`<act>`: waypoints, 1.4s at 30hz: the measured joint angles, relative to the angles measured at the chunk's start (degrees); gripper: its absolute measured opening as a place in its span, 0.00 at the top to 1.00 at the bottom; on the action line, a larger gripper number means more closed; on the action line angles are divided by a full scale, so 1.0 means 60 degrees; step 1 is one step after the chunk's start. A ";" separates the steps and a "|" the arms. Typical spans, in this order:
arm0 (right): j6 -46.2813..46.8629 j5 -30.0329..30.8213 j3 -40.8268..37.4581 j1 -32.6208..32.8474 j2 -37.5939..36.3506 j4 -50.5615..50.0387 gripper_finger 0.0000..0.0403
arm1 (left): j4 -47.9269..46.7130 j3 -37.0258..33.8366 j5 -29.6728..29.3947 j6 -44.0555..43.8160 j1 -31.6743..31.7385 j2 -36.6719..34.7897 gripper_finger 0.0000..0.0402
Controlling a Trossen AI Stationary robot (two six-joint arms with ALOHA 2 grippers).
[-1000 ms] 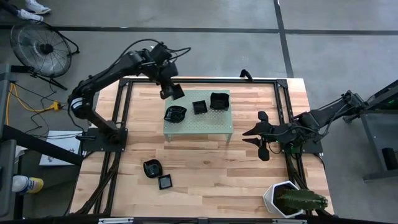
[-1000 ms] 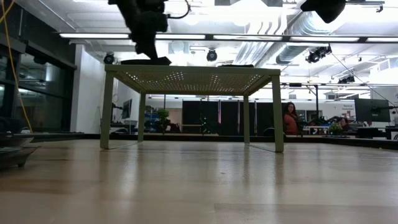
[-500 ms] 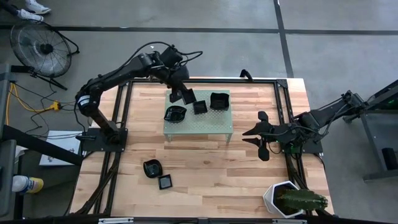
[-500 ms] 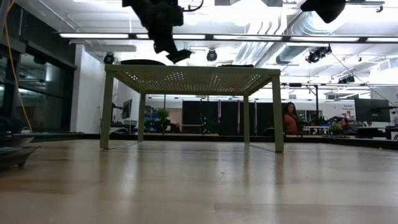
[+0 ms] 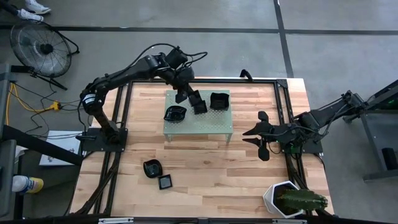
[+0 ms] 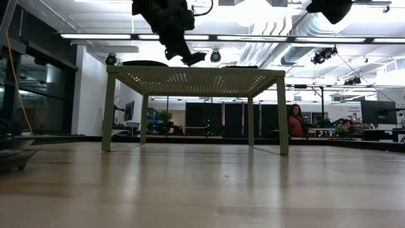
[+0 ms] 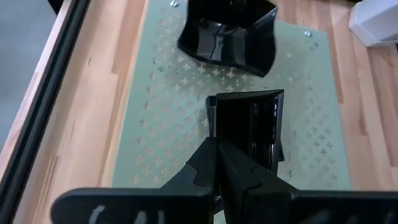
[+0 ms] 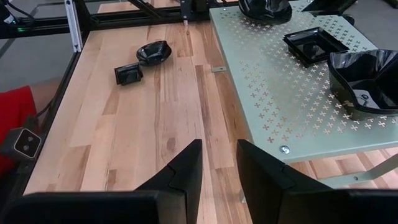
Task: Pick & Place Mini shaped plates
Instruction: Stack the square plate on top of the other square plates on the shelf
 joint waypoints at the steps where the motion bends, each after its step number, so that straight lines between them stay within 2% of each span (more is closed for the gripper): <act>1: 0.0000 0.0002 0.0000 0.0000 0.0000 -0.0006 0.77 | 0.0050 -0.0001 0.0056 -0.0002 -0.0015 0.0000 1.00; 14: 0.0000 0.0000 0.0000 0.0003 0.0000 -0.0051 0.77 | 0.0219 0.0010 -0.0087 -0.0003 -0.0676 0.0433 1.00; 34: 0.0113 -0.0058 0.0000 0.0003 0.0000 -0.0131 0.77 | 0.0153 0.0003 -0.0568 0.0033 -0.0744 0.0627 1.00; 42: 0.0259 -0.0062 0.0000 0.0003 0.0000 -0.0328 0.77 | 0.0176 0.0003 -0.0637 0.0247 -0.0744 0.0619 0.85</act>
